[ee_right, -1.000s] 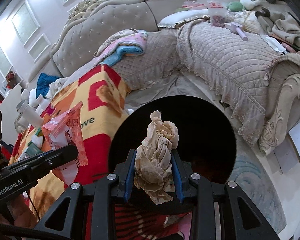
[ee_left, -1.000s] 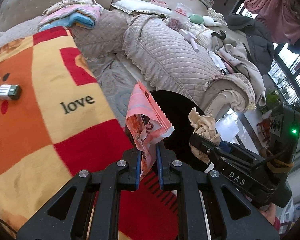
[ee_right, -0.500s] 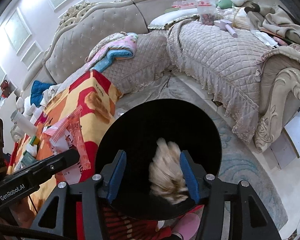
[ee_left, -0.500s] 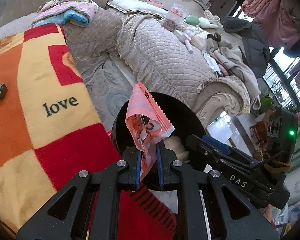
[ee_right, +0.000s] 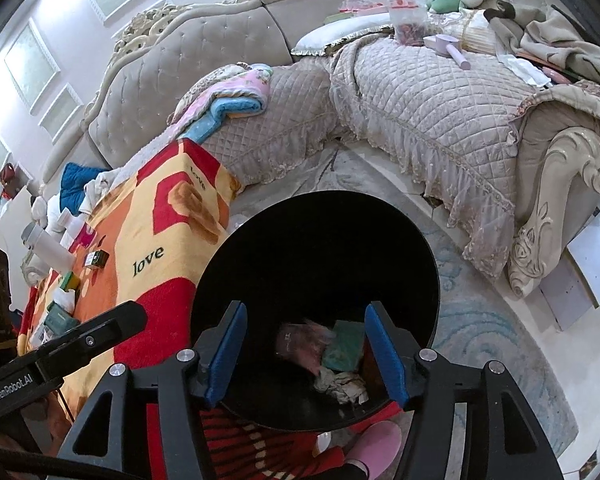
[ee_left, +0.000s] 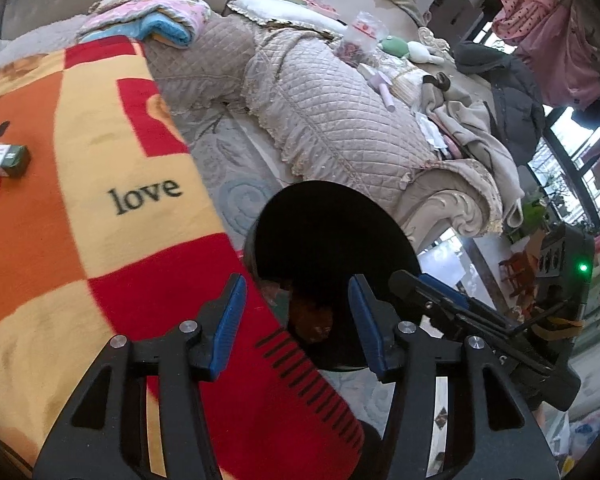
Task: Collect trash
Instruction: 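Return both open tools to the blanket, then grasp the blue-white medicine box with the left tool while the right tool grasps the bizan snack bag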
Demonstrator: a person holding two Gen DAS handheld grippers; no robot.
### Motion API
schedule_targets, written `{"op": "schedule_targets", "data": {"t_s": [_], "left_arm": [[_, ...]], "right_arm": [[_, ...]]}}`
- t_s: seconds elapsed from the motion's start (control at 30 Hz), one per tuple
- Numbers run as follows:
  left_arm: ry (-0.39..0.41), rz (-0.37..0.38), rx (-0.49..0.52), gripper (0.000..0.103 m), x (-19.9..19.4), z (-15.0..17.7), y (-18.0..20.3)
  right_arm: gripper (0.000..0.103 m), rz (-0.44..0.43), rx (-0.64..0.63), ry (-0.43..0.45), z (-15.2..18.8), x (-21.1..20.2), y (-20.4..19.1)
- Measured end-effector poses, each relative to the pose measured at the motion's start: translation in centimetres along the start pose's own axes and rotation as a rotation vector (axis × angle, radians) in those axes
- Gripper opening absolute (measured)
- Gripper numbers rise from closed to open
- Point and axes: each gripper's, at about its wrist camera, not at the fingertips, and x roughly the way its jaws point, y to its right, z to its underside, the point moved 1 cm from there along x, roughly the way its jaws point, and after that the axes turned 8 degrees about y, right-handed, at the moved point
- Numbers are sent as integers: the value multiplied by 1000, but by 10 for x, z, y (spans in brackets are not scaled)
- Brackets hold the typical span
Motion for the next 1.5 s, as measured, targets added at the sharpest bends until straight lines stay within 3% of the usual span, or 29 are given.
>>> {"op": "schedule_targets", "data": {"t_s": [0.33, 0.83, 0.97, 1.33, 1.5], "left_arm": [[42, -144, 9, 52, -27, 7, -24], [70, -290, -50, 52, -77, 26, -79], [87, -333, -78, 52, -99, 35, -99], [133, -440, -194, 52, -181, 67, -165], [159, -533, -242, 59, -220, 89, -203]], "right_arm": [[63, -30, -41, -24, 8, 5, -27], [66, -110, -157, -81, 30, 17, -98], [72, -145, -190, -98, 37, 19, -122], [72, -250, -312, -167, 68, 29, -197], [73, -294, -378, -208, 84, 35, -232]]}}
